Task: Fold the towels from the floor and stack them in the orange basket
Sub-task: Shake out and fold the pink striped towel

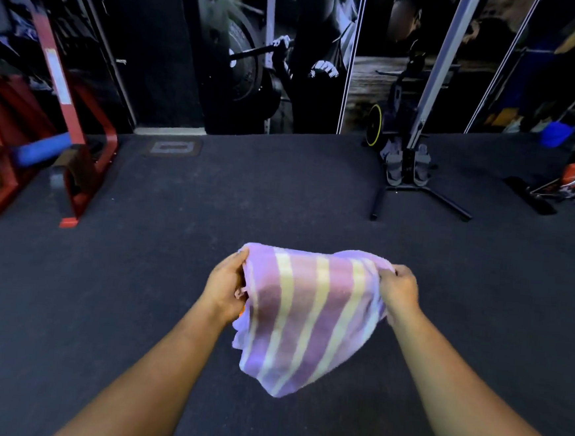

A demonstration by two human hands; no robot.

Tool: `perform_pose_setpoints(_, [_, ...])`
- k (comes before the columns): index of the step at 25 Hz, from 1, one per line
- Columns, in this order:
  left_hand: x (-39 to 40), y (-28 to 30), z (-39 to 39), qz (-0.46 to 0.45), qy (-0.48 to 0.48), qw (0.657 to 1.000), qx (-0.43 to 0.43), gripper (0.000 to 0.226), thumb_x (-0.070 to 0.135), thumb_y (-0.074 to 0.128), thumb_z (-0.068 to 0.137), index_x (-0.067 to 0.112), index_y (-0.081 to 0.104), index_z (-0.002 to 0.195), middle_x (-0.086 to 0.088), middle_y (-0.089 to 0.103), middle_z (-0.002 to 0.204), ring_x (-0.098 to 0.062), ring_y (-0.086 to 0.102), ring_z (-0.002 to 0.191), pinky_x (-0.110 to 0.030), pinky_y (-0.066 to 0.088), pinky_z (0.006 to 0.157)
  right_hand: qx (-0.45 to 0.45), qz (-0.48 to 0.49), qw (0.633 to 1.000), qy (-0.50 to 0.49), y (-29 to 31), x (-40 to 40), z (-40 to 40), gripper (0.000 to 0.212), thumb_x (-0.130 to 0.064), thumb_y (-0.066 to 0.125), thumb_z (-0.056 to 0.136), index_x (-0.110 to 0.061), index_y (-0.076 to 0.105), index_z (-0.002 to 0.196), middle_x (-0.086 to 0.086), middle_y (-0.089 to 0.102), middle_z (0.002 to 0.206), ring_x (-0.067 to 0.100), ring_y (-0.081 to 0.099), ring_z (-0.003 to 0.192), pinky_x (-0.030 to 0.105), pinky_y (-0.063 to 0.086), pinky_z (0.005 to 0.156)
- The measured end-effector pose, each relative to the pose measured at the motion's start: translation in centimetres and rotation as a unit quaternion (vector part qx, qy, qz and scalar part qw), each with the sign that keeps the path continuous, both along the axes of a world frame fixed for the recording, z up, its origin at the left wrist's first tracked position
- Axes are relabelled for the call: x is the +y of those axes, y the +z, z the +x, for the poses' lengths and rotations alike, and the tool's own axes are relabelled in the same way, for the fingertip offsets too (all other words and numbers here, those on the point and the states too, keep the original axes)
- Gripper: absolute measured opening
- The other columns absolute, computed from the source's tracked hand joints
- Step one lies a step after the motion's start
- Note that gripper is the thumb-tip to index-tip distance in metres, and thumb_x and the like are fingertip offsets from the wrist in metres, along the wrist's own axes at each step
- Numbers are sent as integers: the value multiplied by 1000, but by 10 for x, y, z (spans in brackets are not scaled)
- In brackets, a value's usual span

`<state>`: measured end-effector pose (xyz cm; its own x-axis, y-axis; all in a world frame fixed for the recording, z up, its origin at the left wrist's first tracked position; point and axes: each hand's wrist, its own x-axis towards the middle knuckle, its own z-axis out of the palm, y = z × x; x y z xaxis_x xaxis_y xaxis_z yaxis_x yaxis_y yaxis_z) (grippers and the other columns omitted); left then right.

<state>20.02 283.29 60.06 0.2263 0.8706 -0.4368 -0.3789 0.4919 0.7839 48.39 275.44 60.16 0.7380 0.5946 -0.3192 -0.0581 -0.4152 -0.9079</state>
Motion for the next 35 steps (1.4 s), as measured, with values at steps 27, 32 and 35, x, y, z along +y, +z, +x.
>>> perform_pose_setpoints(27, [76, -13, -116, 78, 280, 886, 361, 33, 21, 45, 106, -3, 63, 120, -17, 63, 109, -26, 59, 104, -32, 44, 85, -11, 33, 966, -257, -23, -30, 120, 35, -18, 44, 103, 2, 62, 126, 24, 64, 126, 38, 62, 118, 37, 46, 87])
perform_pose_setpoints(32, [71, -18, -63, 120, 102, 920, 358, 44, 20, 63, 99, 5, 48, 137, -12, 56, 114, -23, 56, 101, -39, 49, 95, -118, 12, 993, 24, -27, -4, 45, 13, -14, 54, 99, -6, 64, 101, 10, 60, 87, 24, 57, 83, 30, 38, 71])
perform_pose_setpoints(35, [64, -16, -60, 169, 151, 919, 323, 33, 13, 53, 104, 11, 53, 137, -2, 57, 112, -18, 55, 101, -28, 46, 87, -45, 79, 995, 42, -33, -4, 38, 20, -10, 52, 100, -22, 64, 111, 11, 63, 95, 19, 58, 81, 26, 46, 77])
